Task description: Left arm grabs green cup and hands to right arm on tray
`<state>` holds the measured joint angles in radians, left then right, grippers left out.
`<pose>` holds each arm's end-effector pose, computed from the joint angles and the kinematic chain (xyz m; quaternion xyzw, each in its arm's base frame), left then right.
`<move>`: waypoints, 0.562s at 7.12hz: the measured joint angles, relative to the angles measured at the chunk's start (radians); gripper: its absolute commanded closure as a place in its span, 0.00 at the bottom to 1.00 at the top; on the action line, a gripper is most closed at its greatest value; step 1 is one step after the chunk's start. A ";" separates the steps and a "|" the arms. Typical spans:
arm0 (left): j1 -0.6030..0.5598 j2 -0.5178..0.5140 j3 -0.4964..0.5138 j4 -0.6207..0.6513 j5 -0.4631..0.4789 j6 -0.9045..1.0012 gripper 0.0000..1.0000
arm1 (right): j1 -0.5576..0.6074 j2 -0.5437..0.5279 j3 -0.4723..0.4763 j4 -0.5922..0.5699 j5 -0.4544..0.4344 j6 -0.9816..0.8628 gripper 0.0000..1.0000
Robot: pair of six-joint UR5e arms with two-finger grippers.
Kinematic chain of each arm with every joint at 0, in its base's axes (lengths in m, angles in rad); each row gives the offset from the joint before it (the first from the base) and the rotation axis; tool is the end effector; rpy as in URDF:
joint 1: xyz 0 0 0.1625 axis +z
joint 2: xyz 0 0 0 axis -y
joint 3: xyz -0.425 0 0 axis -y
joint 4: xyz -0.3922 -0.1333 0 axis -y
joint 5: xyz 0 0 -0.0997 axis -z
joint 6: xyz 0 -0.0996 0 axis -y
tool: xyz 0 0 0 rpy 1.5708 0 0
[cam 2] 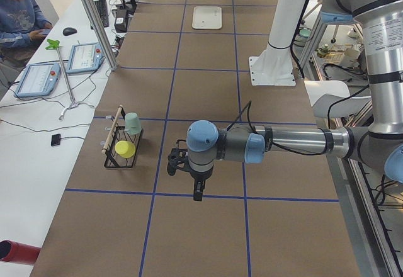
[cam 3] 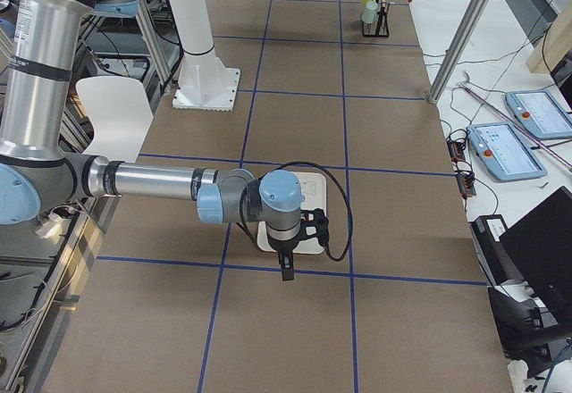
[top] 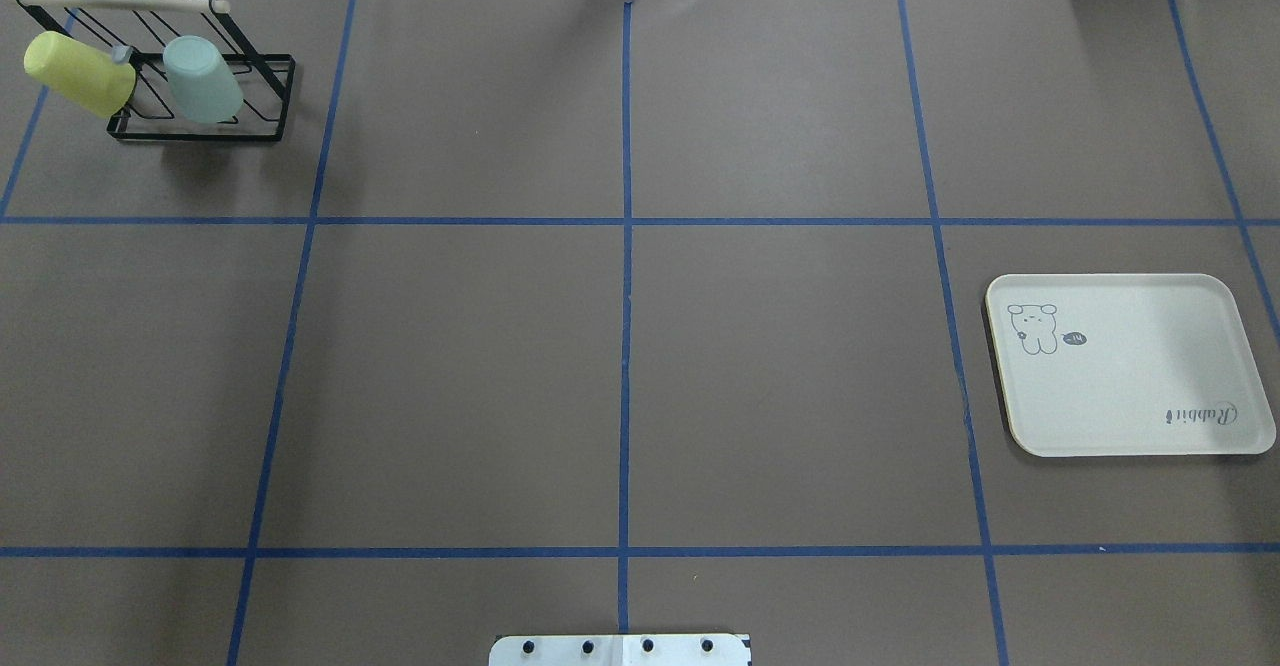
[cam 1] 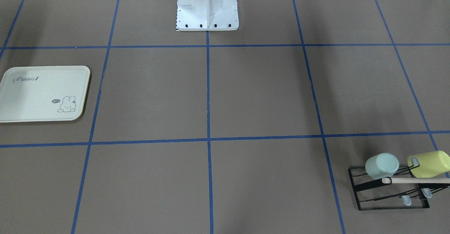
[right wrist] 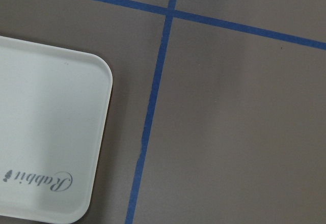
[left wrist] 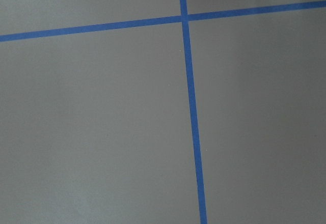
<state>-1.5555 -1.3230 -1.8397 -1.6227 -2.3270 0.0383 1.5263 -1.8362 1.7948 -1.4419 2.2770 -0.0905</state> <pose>-0.0589 -0.3935 0.6312 0.0382 0.3685 0.0384 0.9281 0.0514 -0.3890 0.6556 0.0490 -0.3444 -0.0783 0.9343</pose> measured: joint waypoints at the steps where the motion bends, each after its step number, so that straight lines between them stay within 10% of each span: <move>1: 0.000 -0.001 -0.002 0.000 0.000 0.000 0.00 | 0.000 0.000 0.001 0.000 0.008 0.000 0.00; 4: 0.000 -0.009 -0.004 0.000 0.006 -0.001 0.00 | 0.001 0.000 0.025 0.001 0.047 0.000 0.00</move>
<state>-1.5555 -1.3320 -1.8437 -1.6224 -2.3206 0.0374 1.5277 -1.8359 1.8196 -1.4411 2.3240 -0.0906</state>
